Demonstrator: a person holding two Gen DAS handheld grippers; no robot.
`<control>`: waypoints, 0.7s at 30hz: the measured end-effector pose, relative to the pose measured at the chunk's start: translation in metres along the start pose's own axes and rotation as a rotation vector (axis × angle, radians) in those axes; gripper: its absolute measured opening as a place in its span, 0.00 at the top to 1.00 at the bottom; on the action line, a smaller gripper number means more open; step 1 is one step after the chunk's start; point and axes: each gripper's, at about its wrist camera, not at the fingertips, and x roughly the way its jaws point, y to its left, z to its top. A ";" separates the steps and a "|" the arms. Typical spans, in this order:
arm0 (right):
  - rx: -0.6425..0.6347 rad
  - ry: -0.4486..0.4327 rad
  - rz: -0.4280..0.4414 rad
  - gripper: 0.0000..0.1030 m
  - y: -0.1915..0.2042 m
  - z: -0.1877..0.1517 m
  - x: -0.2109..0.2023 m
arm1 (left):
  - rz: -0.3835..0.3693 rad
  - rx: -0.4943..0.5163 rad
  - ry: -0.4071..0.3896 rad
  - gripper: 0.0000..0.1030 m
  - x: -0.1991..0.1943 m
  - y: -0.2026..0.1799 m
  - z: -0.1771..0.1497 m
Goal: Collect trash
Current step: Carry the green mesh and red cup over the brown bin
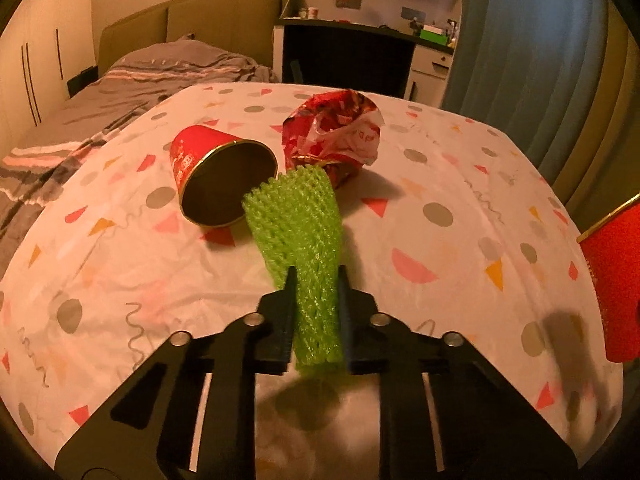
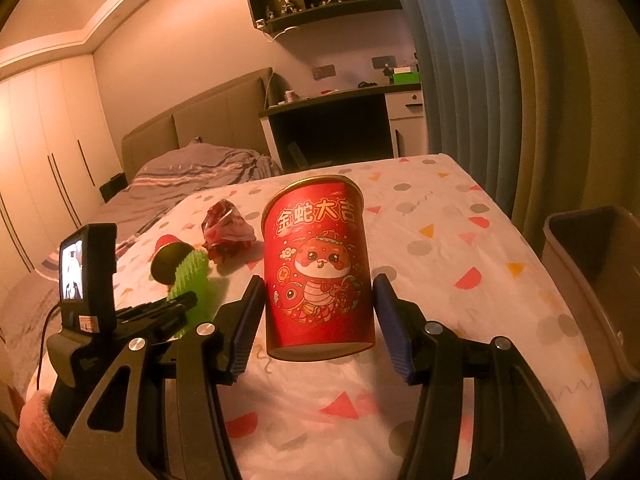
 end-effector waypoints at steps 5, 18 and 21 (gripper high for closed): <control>-0.002 -0.011 -0.005 0.47 -0.004 -0.003 -0.011 | -0.044 -0.015 -0.035 0.88 -0.020 0.002 -0.005; 0.028 -0.077 -0.065 0.47 -0.029 -0.011 -0.060 | -0.159 0.111 -0.180 0.88 -0.104 -0.067 -0.020; 0.038 -0.094 -0.092 0.47 -0.041 -0.011 -0.073 | -0.197 0.148 -0.196 0.88 -0.116 -0.093 -0.024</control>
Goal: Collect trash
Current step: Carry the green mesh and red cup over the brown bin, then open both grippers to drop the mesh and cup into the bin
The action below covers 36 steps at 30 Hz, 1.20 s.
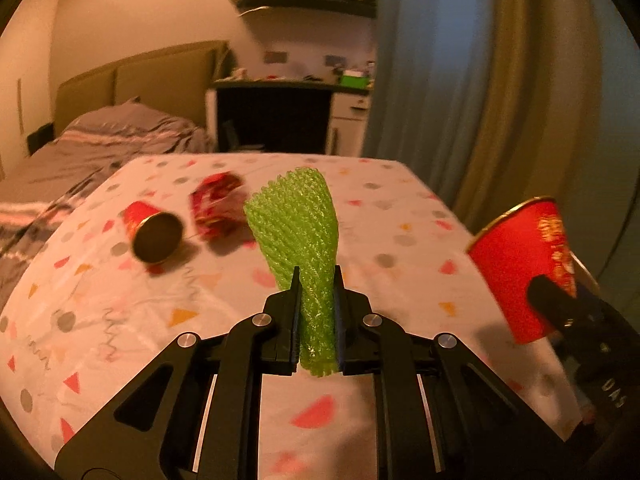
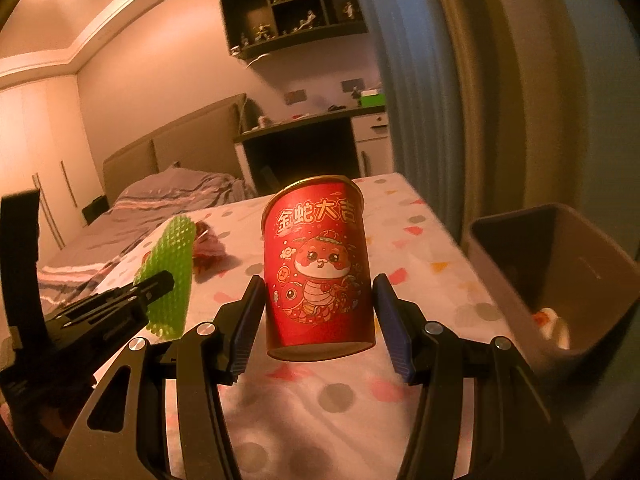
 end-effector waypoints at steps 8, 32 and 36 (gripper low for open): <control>0.035 -0.041 -0.090 0.47 -0.044 0.000 -0.029 | -0.112 0.101 -0.024 0.88 -0.006 -0.075 0.004; 0.173 -0.085 -0.377 0.47 -0.200 0.008 -0.041 | -0.430 0.253 -0.002 0.88 0.067 -0.241 0.005; 0.186 -0.061 -0.391 0.47 -0.214 0.008 -0.029 | -0.457 0.269 0.026 0.88 0.085 -0.252 0.002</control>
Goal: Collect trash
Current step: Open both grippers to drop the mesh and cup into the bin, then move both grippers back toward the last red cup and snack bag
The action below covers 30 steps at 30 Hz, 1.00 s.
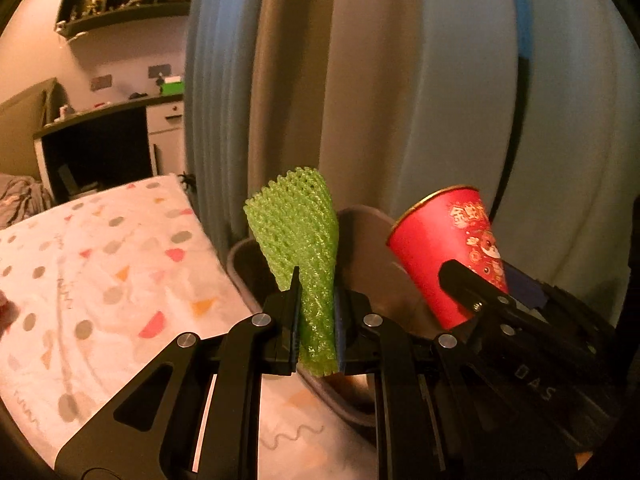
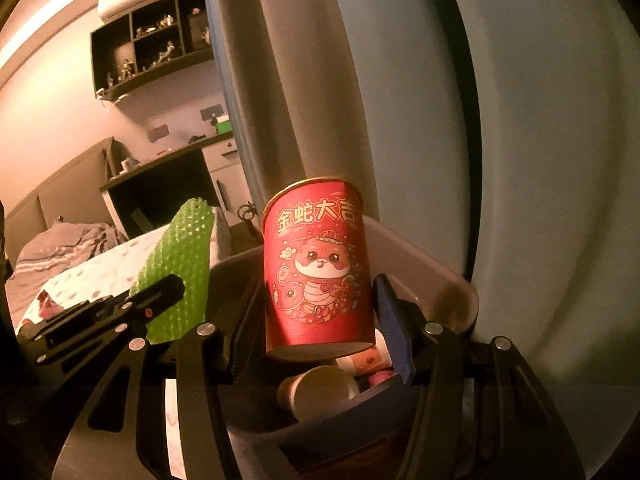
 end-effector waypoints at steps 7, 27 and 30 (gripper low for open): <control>0.000 0.049 -0.011 0.47 -0.008 -0.006 0.016 | -0.005 -0.002 0.035 0.87 0.021 -0.002 -0.003; 0.031 0.108 -0.041 0.37 -0.027 0.002 0.035 | 0.036 -0.065 0.101 0.31 0.044 0.005 -0.010; 0.027 0.113 -0.056 0.36 -0.026 0.002 0.034 | 0.046 -0.061 0.102 0.27 0.041 0.004 -0.011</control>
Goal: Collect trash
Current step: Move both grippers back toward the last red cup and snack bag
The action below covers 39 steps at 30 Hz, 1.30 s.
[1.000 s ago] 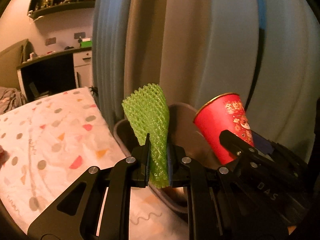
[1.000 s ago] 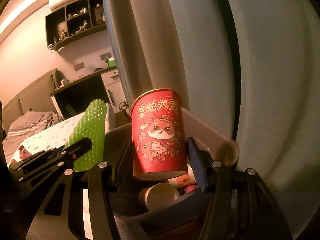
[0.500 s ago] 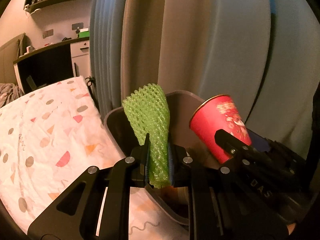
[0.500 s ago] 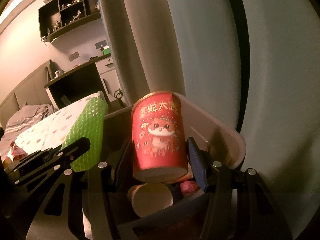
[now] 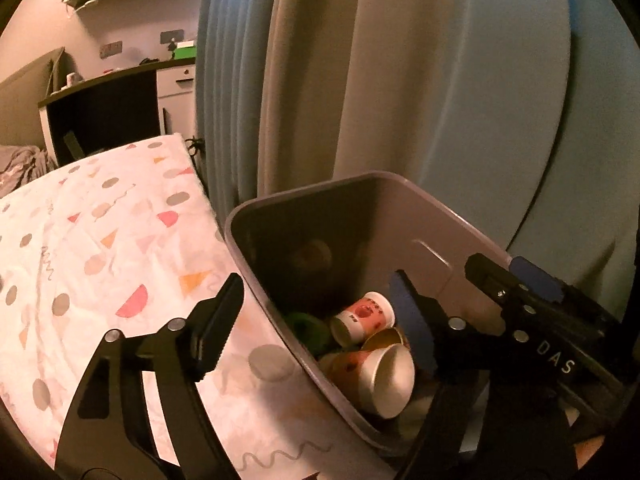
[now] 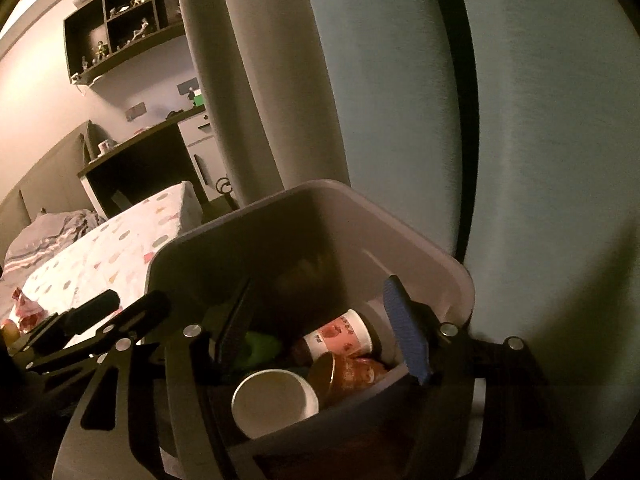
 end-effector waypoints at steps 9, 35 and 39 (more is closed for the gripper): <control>-0.013 -0.009 -0.014 0.29 0.003 -0.003 -0.012 | 0.029 0.021 -0.017 0.24 -0.017 -0.001 -0.006; -0.094 -0.094 0.135 0.18 0.120 -0.035 -0.076 | 0.416 -0.148 -0.119 0.19 -0.161 0.153 -0.063; -0.139 -0.081 0.203 0.18 0.161 -0.041 -0.073 | 0.513 -0.213 -0.113 0.19 -0.182 0.203 -0.074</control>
